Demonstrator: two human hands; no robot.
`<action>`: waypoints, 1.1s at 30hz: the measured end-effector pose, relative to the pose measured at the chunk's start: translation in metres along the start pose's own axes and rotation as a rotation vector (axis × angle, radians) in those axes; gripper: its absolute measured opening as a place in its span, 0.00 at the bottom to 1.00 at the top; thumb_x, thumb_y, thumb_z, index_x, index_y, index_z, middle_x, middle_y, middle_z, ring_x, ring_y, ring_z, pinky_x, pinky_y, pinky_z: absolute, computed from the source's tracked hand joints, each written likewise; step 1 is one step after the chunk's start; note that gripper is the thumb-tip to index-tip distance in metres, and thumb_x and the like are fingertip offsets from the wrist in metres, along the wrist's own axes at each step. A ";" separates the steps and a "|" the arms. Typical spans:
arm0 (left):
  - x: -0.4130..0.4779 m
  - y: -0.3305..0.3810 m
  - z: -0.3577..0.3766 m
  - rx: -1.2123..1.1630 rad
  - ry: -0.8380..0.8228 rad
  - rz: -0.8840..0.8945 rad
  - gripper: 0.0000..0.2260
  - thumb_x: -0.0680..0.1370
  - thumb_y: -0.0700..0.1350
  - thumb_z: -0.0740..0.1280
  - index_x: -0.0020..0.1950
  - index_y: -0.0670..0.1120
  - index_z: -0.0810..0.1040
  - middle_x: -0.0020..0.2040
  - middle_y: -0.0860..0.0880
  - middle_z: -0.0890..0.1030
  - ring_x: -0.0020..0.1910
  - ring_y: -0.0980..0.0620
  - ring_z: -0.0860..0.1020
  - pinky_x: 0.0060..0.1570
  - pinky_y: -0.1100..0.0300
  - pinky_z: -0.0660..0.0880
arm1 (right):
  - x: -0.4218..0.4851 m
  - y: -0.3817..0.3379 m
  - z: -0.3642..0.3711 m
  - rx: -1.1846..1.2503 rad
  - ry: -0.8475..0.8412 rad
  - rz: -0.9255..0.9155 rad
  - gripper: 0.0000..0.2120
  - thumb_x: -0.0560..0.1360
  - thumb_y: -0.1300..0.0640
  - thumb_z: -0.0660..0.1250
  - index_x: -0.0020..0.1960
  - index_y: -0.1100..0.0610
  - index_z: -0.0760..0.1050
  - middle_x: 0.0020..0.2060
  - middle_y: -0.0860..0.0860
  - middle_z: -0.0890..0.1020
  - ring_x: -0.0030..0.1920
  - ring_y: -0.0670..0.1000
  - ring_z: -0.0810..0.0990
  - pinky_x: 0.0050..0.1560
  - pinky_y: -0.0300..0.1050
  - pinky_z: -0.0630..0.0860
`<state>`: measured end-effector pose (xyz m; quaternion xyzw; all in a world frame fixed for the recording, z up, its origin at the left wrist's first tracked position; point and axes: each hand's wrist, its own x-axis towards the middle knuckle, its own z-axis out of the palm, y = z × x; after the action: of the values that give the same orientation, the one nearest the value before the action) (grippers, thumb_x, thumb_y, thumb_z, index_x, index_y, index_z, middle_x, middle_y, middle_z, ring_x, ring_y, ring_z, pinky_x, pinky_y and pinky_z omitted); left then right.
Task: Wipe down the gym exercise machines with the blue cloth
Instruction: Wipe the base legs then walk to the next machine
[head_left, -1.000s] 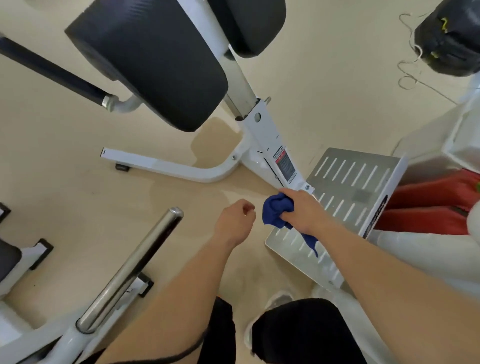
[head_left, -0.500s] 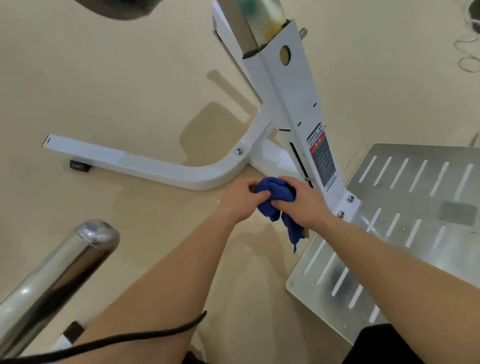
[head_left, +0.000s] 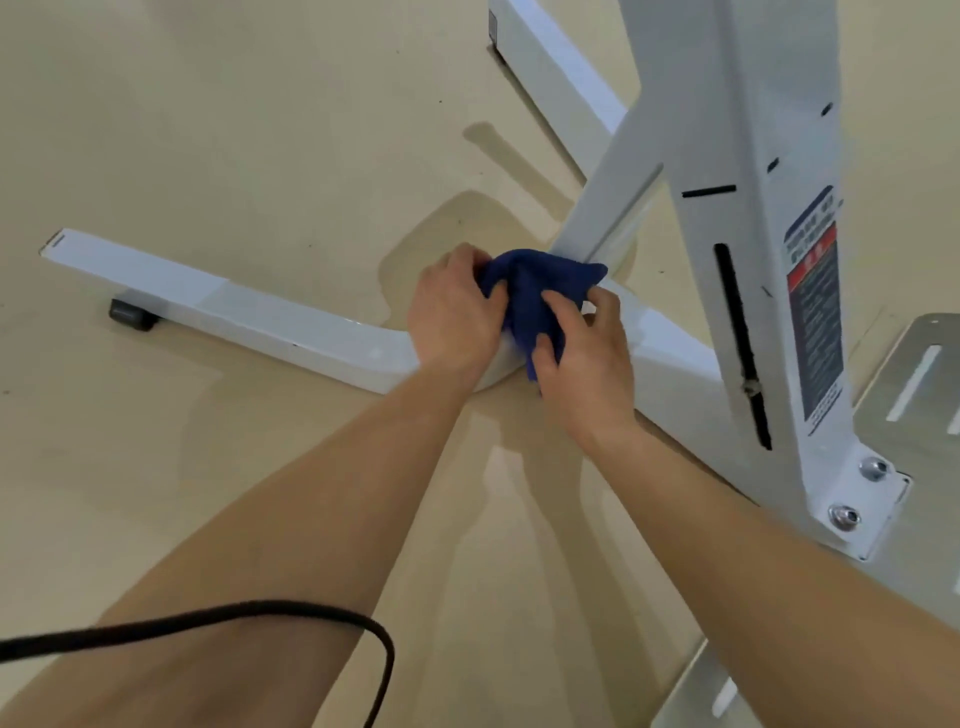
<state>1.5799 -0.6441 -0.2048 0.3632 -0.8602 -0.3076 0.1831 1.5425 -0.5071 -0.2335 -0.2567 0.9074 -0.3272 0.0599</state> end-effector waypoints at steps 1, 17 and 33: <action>0.001 -0.007 0.005 0.046 0.052 0.115 0.13 0.75 0.44 0.65 0.59 0.49 0.76 0.53 0.51 0.79 0.51 0.48 0.76 0.47 0.53 0.75 | -0.002 0.005 0.005 -0.046 -0.011 -0.014 0.23 0.80 0.52 0.61 0.74 0.47 0.64 0.70 0.51 0.63 0.60 0.55 0.72 0.53 0.53 0.76; -0.033 -0.085 -0.037 0.318 -0.011 0.507 0.05 0.70 0.44 0.71 0.40 0.43 0.79 0.36 0.49 0.78 0.36 0.46 0.74 0.35 0.55 0.70 | -0.021 -0.021 0.034 0.040 -0.184 -0.283 0.12 0.76 0.56 0.65 0.59 0.51 0.78 0.49 0.52 0.75 0.46 0.54 0.76 0.40 0.44 0.68; -0.045 -0.064 -0.008 0.597 0.045 0.540 0.20 0.72 0.62 0.66 0.58 0.51 0.79 0.54 0.51 0.80 0.47 0.47 0.77 0.48 0.52 0.73 | -0.007 -0.002 0.002 -0.141 -0.203 -0.192 0.17 0.80 0.53 0.59 0.68 0.45 0.72 0.52 0.47 0.72 0.50 0.52 0.74 0.44 0.48 0.74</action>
<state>1.6473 -0.6490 -0.2454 0.1678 -0.9720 0.0230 0.1626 1.5504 -0.5058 -0.2339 -0.3777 0.8887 -0.2393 0.1015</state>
